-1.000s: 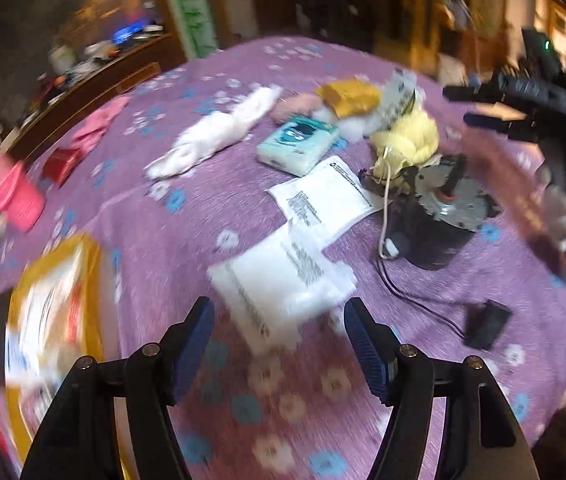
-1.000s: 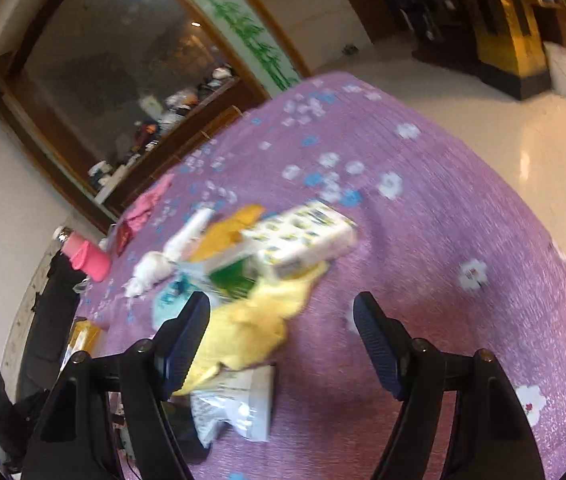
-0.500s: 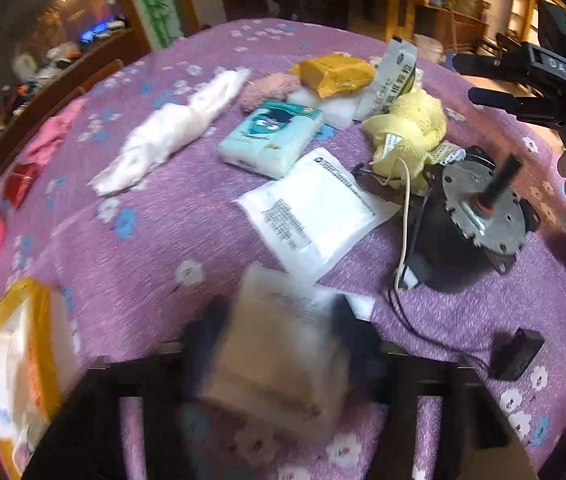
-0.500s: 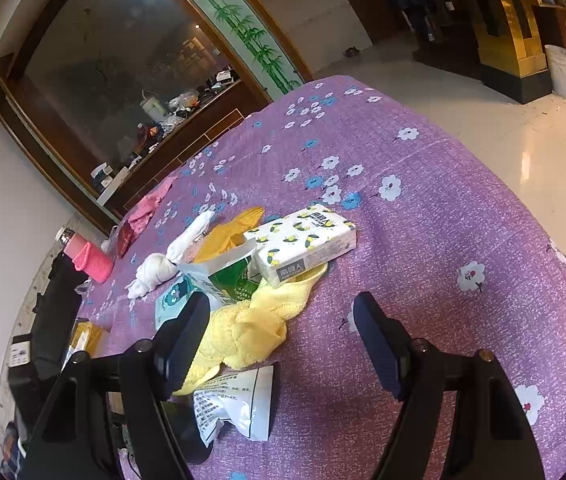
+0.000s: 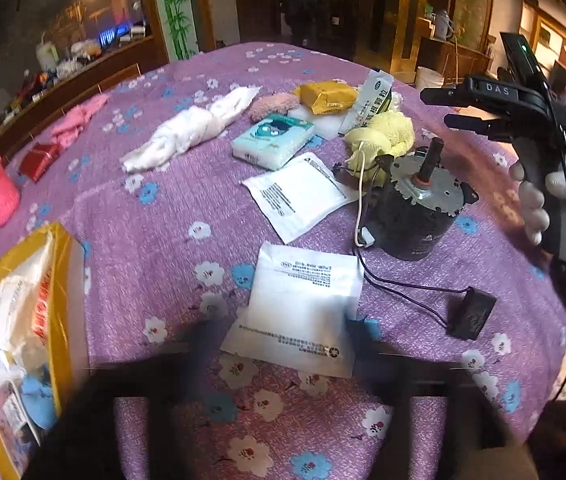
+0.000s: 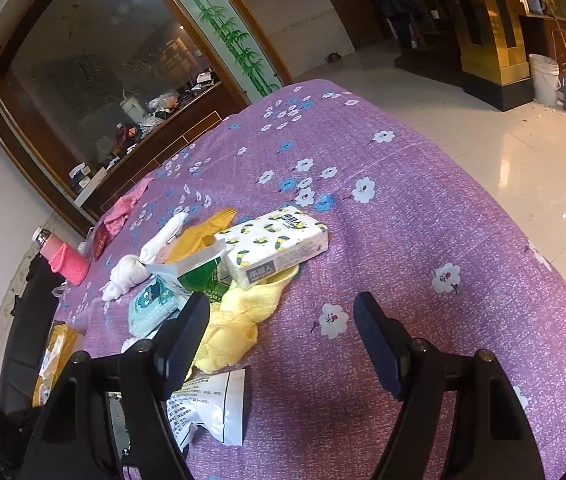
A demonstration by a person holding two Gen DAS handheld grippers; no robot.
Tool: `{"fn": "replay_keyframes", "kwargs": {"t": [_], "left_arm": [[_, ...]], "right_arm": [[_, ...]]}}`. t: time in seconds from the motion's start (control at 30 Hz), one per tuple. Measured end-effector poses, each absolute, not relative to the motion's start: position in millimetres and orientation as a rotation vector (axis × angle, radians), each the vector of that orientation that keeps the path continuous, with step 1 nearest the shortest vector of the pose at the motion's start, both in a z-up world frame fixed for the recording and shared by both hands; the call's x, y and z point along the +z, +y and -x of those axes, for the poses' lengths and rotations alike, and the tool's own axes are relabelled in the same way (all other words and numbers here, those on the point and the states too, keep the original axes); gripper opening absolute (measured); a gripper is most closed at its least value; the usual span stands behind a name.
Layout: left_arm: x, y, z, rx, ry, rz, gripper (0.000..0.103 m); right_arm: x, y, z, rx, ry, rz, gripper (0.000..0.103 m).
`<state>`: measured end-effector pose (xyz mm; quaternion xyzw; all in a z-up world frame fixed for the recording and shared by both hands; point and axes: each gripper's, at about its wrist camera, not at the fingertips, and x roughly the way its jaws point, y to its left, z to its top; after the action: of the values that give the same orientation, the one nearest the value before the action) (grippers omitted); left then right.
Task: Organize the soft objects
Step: 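Close the left tool on the white paper packet and lift it, then carry the white packet into the box with the left tool while the right tool grasps the white twisted towel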
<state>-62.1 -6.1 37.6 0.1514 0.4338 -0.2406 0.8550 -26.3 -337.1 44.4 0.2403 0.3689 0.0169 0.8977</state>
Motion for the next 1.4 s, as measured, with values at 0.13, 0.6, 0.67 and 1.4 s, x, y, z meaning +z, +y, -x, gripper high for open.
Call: {"fn": "replay_keyframes", "kwargs": {"t": [0.13, 0.6, 0.67, 1.4], "left_arm": [[27, -25, 56, -0.553, 0.907, -0.395, 0.093], [42, -3, 84, -0.527, 0.897, -0.176, 0.053], [55, 8, 97, -0.524, 0.857, -0.120, 0.054], [98, 157, 129, -0.317, 0.646, 0.124, 0.054]], "right_arm": [[41, -338, 24, 0.032, 0.781, -0.497, 0.073], [36, -340, 21, 0.031, 0.794, -0.507, 0.073], [35, -341, 21, 0.027, 0.797, -0.508, 0.073], [106, -188, -70, 0.423, 1.075, -0.540, 0.074]]}}
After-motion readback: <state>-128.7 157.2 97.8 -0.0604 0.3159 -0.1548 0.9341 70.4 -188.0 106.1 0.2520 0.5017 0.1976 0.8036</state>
